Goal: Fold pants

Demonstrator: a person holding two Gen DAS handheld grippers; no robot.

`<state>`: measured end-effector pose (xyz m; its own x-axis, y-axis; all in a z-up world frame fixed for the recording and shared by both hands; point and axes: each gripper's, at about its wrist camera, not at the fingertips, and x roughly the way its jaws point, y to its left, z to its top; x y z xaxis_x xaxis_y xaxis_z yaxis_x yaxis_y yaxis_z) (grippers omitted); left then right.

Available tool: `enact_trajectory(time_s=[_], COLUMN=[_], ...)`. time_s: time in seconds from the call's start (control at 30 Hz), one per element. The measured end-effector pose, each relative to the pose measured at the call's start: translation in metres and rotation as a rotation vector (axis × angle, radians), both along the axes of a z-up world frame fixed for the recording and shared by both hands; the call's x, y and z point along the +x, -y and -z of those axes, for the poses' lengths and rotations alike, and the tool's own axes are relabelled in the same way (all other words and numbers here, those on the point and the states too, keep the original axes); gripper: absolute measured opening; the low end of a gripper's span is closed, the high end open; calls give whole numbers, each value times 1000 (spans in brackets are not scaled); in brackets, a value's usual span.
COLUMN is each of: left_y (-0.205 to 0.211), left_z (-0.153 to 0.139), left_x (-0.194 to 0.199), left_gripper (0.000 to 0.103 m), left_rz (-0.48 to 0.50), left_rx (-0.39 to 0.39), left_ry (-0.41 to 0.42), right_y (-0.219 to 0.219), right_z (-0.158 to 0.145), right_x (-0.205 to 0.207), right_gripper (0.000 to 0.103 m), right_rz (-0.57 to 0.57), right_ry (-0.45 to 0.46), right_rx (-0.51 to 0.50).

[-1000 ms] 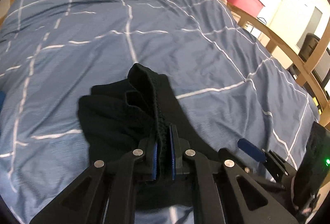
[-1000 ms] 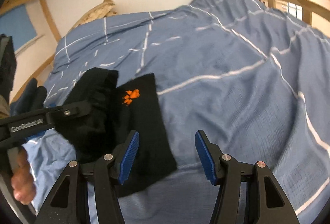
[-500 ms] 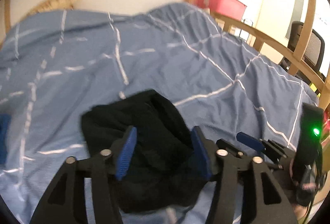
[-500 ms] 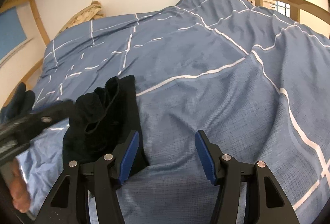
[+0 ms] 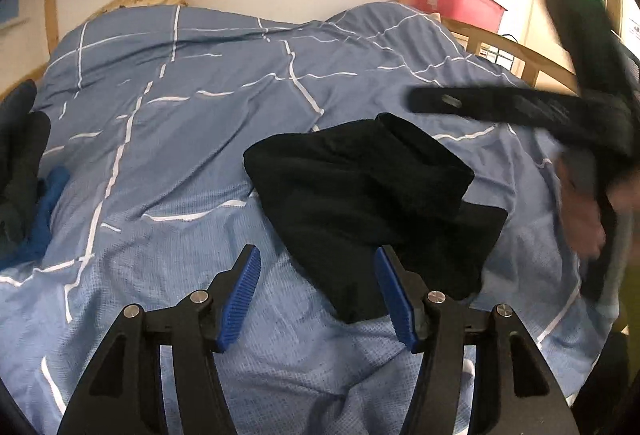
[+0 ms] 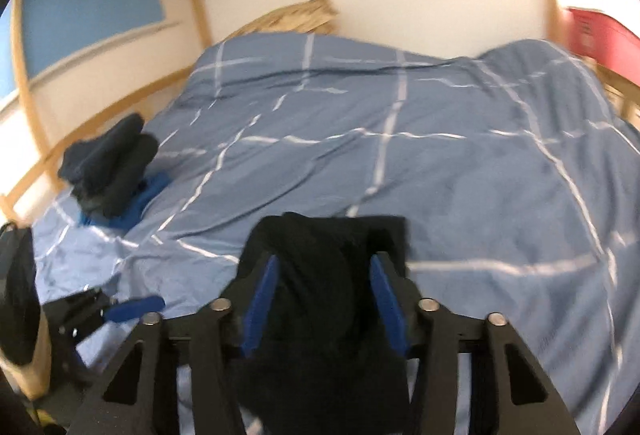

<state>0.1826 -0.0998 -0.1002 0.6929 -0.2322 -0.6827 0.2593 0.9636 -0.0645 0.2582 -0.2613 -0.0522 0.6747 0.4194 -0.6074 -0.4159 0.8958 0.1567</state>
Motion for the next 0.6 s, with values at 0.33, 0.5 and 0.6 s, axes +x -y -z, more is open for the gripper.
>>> enact_trajectory(time_s=[0.33, 0.5, 0.6], left_y=[5, 2, 7], left_z=[24, 33, 34], left_x=[14, 19, 15], left_gripper=[53, 52, 52], left_rz=[13, 7, 33], left_rx=[-6, -38, -31], left_ry=[-76, -105, -105], right_y=[-27, -21, -12], right_z=[30, 40, 44], right_x=[70, 75, 76], right_gripper=[41, 41, 41], right_rz=[-86, -92, -77], right_ry=[-153, -196, -222], right_rx=[-119, -122, -114])
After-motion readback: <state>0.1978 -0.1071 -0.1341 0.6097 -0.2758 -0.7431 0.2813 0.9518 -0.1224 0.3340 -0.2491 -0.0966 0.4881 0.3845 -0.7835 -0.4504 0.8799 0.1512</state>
